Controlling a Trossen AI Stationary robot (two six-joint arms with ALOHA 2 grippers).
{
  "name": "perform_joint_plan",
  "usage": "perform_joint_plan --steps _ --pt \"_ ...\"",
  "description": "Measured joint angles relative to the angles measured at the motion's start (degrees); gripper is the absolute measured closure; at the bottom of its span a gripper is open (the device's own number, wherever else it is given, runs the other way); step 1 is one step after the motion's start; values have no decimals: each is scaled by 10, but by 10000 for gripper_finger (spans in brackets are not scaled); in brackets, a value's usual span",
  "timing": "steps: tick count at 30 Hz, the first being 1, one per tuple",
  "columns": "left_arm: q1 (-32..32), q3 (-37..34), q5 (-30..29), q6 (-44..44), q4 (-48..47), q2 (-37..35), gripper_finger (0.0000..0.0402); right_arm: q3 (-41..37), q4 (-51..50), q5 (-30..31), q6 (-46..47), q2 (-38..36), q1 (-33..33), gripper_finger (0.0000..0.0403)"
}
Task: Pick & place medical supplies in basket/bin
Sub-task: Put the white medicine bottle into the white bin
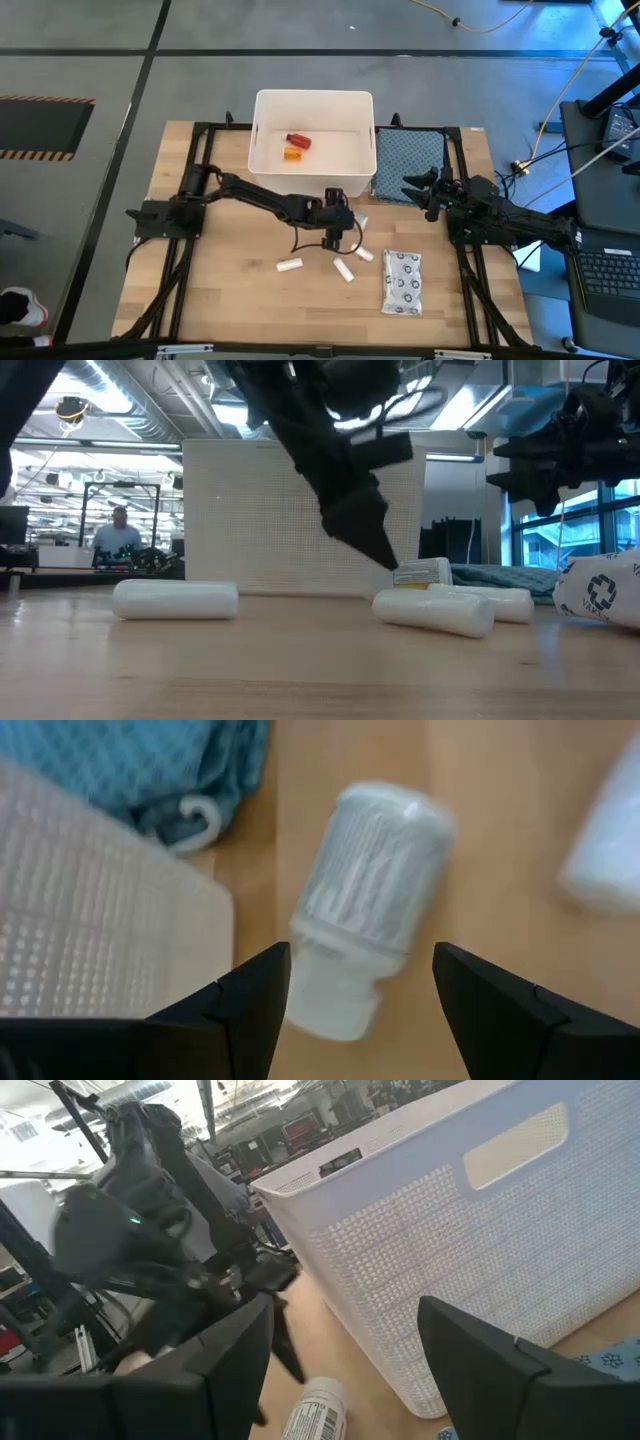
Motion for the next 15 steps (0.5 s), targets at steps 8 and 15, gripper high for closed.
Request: perform_joint_plan --steps 8,15 --pt "42 0 91 0 2 5 162 0 0 0 1 0 0 152" --pt "52 1 150 21 2 19 162 0 0 0 0 0 0 152"
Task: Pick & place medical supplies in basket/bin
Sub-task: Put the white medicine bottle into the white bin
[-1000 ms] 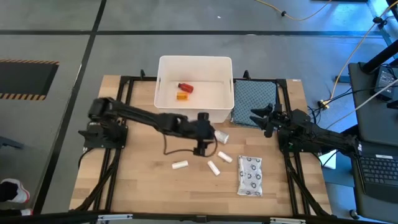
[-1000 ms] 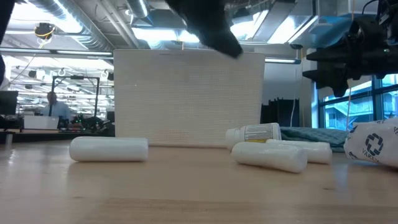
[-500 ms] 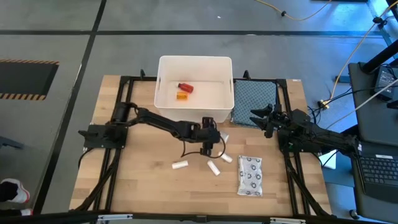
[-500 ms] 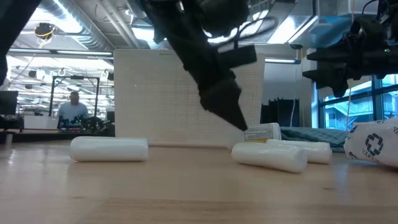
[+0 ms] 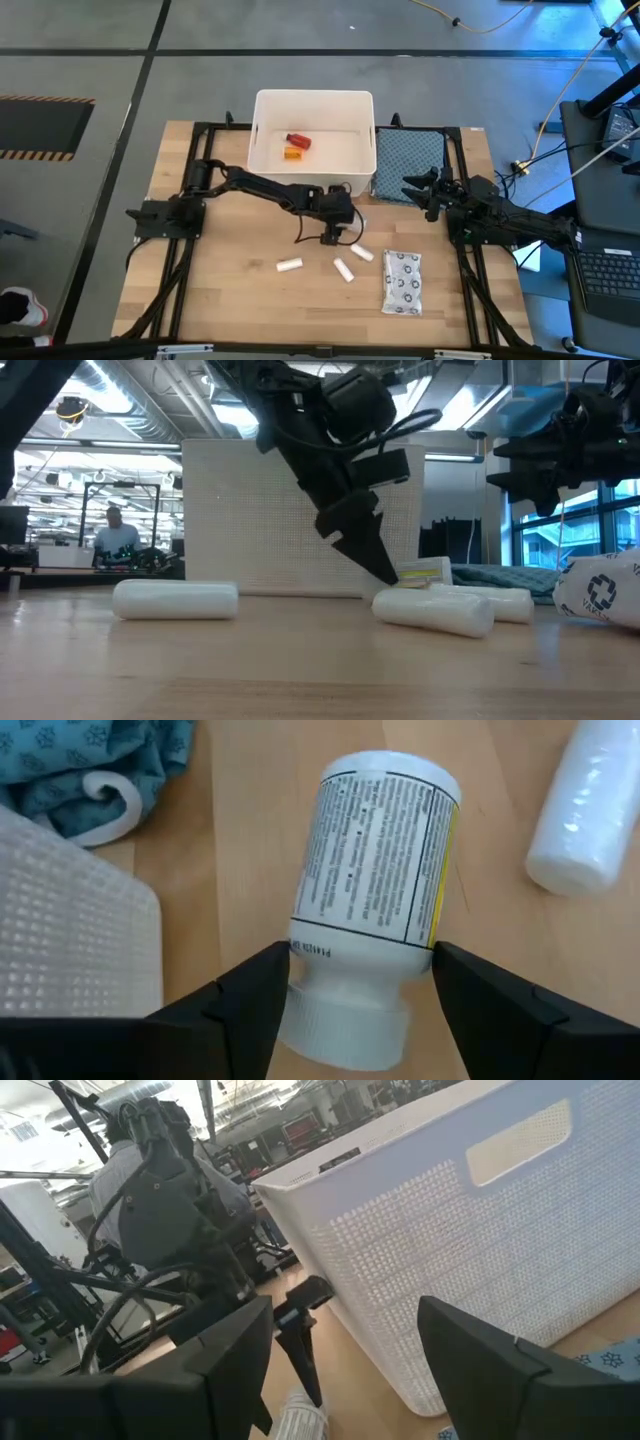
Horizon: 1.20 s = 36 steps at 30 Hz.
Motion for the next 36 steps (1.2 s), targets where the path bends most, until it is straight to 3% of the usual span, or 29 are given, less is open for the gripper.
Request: perform_joint_plan --steps 20,26,36 --pt "-11 -1 -2 -20 -39 22 163 0 0 0 -2 0 0 152" --pt "-12 0 -5 -25 -37 23 204 0 0 0 0 0 0 152" --pt "-32 -3 6 -101 -41 -32 208 0 0 0 0 0 0 152"
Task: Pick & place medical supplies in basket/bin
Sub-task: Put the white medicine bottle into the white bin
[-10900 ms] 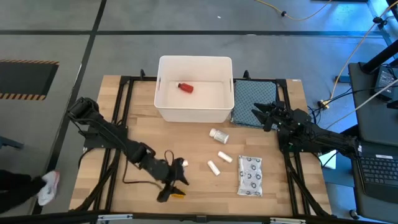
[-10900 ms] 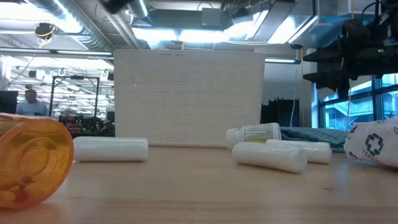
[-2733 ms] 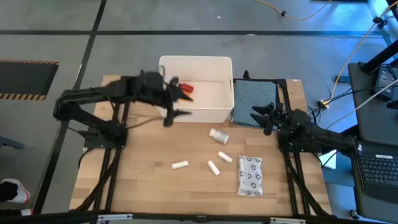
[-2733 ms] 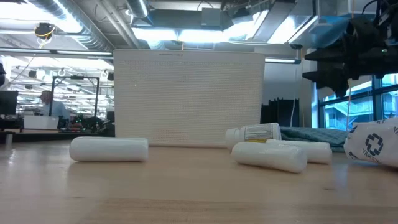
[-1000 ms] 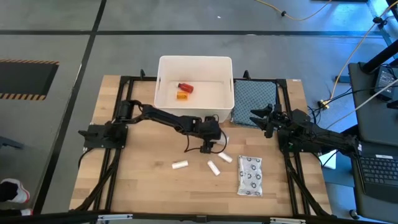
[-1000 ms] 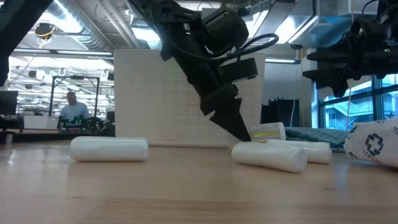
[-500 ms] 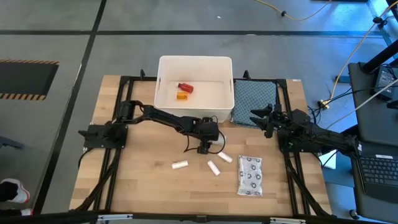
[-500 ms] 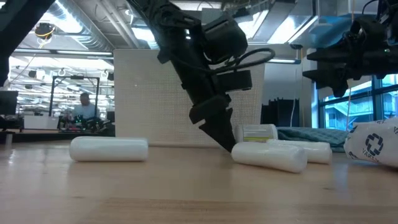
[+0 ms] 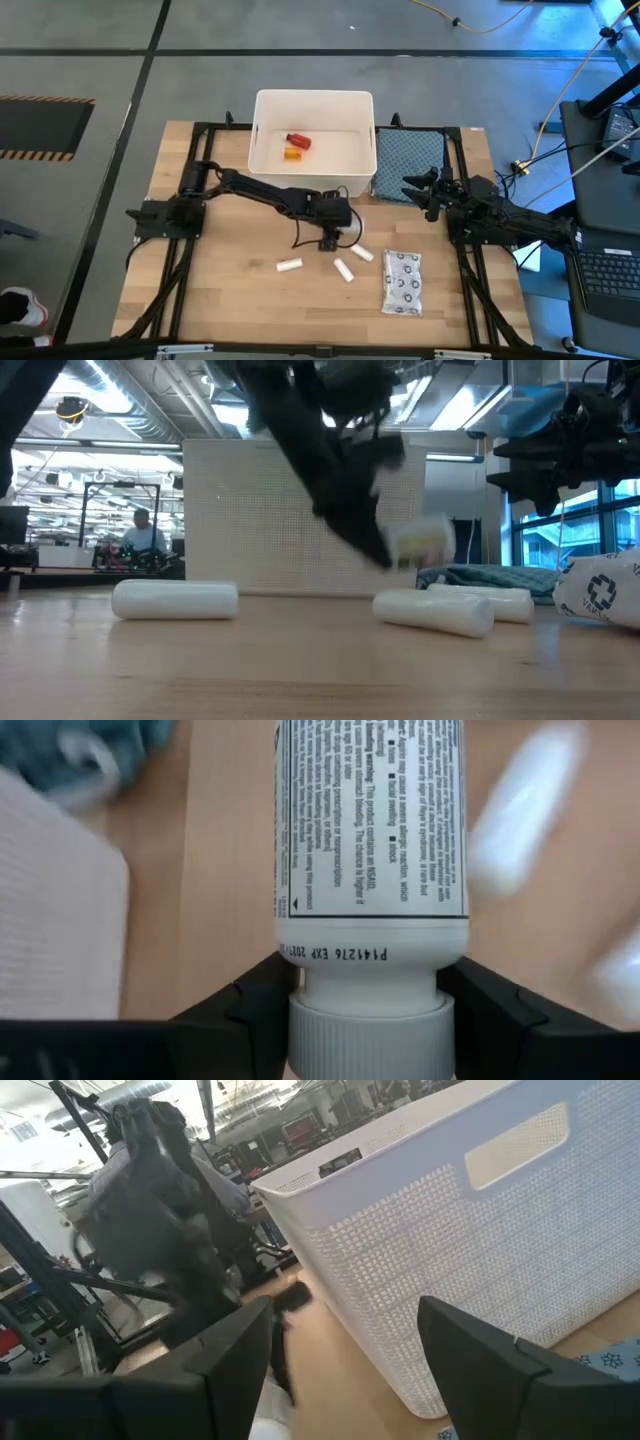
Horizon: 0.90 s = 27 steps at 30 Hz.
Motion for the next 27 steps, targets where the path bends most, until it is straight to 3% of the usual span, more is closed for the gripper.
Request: perform_joint_plan --steps 7,14,20,27 --pt "-9 1 9 -25 -5 -118 208 0 0 0 0 0 0 152" --pt "18 2 -34 2 -6 -259 201 0 1 1 -2 0 0 152" --pt "73 2 -106 72 -47 -336 206 0 5 24 -2 0 0 152" --pt "187 2 -92 126 -145 -345 205 0 12 67 -3 0 0 152"
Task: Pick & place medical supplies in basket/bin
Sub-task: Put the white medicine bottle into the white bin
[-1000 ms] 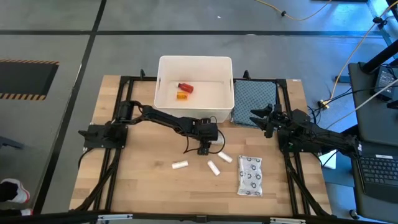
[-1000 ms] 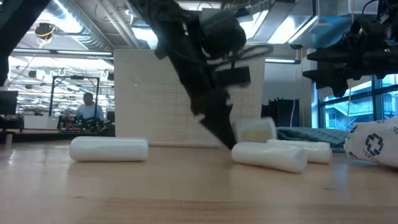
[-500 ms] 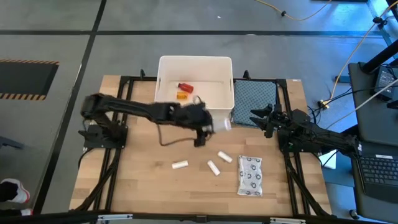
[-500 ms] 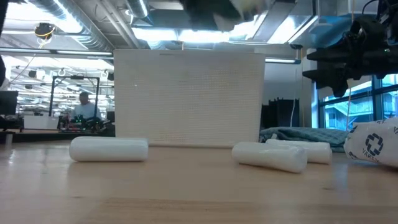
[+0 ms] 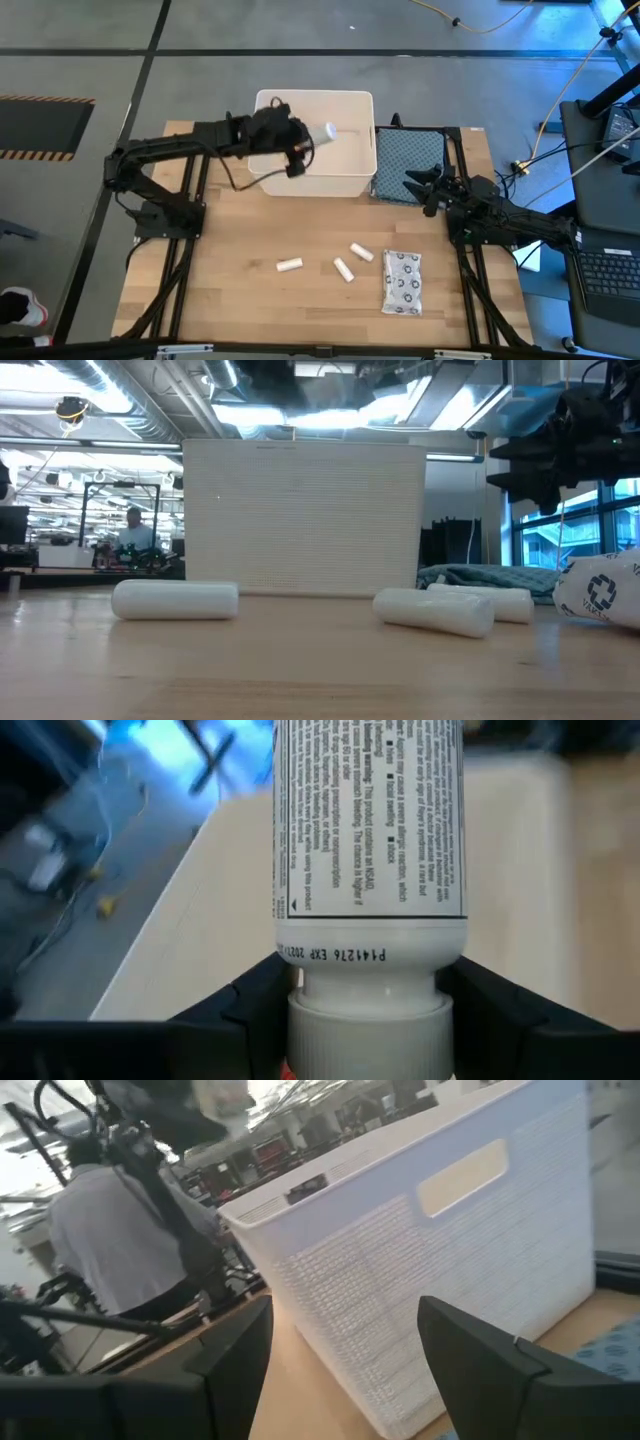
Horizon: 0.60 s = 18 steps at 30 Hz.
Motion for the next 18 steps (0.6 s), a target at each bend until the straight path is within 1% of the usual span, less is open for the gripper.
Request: perform_joint_plan --steps 4,8,12,18 --pt "65 0 46 22 -49 23 206 0 4 21 0 0 0 152" --pt "107 0 102 54 -71 56 203 0 5 37 0 0 0 152" --pt "132 0 117 89 -109 101 206 0 6 44 2 0 0 152" --pt "150 0 117 127 -151 173 202 0 7 46 3 0 0 152"
